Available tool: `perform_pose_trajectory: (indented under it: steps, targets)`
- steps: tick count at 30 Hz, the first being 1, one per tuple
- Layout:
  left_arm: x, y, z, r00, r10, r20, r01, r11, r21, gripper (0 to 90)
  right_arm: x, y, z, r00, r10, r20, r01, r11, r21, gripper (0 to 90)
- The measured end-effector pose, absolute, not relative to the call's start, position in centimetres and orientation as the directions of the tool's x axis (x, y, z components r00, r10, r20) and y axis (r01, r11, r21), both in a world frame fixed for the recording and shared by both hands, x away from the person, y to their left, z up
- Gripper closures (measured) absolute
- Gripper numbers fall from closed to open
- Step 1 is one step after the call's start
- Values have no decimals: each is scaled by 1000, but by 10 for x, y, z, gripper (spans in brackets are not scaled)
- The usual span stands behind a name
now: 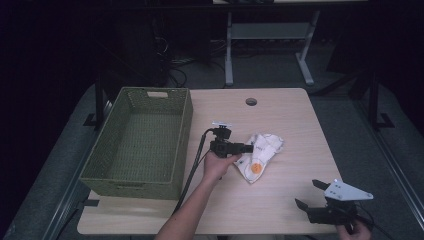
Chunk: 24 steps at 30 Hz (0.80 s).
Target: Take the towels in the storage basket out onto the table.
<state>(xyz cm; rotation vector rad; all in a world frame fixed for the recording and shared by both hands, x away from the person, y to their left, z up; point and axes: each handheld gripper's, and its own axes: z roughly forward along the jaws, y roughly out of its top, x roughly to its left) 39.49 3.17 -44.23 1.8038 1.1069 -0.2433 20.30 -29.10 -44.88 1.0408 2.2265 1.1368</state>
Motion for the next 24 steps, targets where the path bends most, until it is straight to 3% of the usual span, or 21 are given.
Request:
perform_pose_trajectory:
  steps: [24]
  targets:
    - [332, 65, -426, 650, 505, -568, 704, -118, 701, 377, 205, -291, -449, -620, 783, -49, 426, 388, 817, 138]
